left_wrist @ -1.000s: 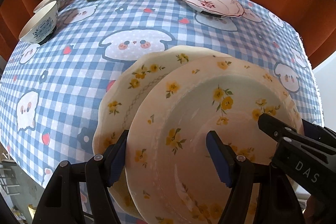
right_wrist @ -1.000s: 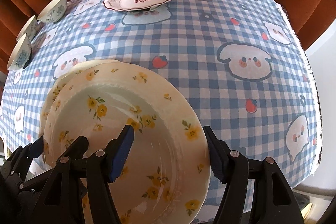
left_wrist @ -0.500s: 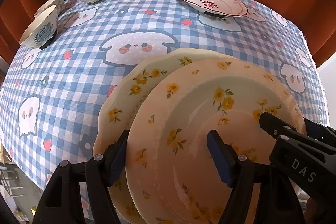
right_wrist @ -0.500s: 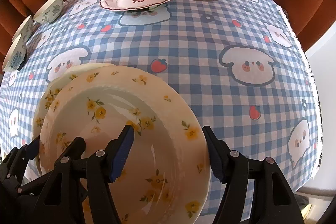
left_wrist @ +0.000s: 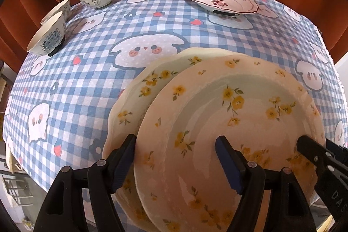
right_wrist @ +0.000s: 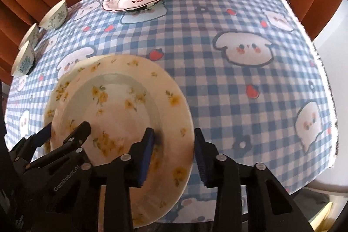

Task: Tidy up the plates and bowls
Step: 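Lower the deep plate onto the scalloped plate and open both grippers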

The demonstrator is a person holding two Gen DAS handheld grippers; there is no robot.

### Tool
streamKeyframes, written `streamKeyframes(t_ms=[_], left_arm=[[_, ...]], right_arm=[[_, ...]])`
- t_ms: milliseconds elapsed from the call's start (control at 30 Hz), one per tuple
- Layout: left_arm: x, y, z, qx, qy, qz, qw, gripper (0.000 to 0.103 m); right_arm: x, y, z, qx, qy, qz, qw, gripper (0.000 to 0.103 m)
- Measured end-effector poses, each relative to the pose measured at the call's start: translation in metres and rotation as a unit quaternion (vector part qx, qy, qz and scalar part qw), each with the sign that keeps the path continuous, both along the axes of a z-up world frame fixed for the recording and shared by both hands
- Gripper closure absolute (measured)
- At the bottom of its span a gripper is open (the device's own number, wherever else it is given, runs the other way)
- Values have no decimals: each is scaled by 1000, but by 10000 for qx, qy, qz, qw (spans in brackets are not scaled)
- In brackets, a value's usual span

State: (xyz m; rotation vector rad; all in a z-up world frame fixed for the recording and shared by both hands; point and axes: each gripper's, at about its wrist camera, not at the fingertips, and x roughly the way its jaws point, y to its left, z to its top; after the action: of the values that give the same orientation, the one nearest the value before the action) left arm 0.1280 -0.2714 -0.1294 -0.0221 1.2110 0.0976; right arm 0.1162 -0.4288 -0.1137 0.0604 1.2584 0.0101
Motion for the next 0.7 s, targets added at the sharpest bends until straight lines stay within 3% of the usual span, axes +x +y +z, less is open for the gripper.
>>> streamKeyframes(t_ms=[433,700], left_arm=[[-10,16,17,136,-106,327,9993,26],[-15,14,17,152,-121,363,9992,25]], right_arm=[[21,21,-12,143,89,481,9987,65],[20,22,-16,171,86,468,9987,62]])
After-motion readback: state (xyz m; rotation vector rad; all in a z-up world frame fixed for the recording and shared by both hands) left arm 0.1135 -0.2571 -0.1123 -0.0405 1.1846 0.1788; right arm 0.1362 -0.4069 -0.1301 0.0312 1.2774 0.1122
